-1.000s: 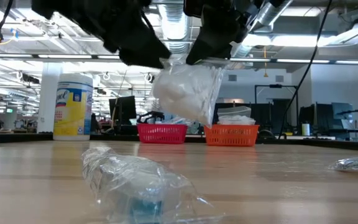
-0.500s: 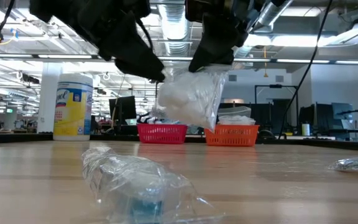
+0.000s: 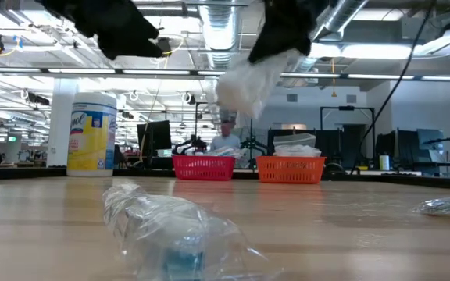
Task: Pick & Place Travel size toiletries
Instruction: Put the white cotton pack into the orange bin
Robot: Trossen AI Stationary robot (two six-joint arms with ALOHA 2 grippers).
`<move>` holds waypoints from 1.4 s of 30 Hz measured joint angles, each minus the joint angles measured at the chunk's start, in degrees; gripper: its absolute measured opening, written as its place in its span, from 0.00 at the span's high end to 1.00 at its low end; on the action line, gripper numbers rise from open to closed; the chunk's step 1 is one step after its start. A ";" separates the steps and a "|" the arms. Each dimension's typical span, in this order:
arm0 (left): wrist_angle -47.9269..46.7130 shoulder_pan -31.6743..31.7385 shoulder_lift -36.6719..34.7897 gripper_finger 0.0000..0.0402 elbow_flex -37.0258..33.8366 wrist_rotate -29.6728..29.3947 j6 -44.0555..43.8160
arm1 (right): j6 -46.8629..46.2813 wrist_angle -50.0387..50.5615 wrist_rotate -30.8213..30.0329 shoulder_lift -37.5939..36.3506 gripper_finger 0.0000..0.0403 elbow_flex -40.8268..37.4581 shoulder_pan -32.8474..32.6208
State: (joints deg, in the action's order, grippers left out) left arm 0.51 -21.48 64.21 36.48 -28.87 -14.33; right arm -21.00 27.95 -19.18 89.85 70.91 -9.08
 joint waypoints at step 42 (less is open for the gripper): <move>8.20 -1.55 -4.79 0.49 -6.18 -0.06 2.25 | -28.54 51.13 -3.04 31.38 1.00 51.60 33.78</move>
State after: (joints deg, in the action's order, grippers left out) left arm 8.71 -23.03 59.42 30.30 -28.93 -12.08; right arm -49.54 79.08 -22.22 121.23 122.52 24.70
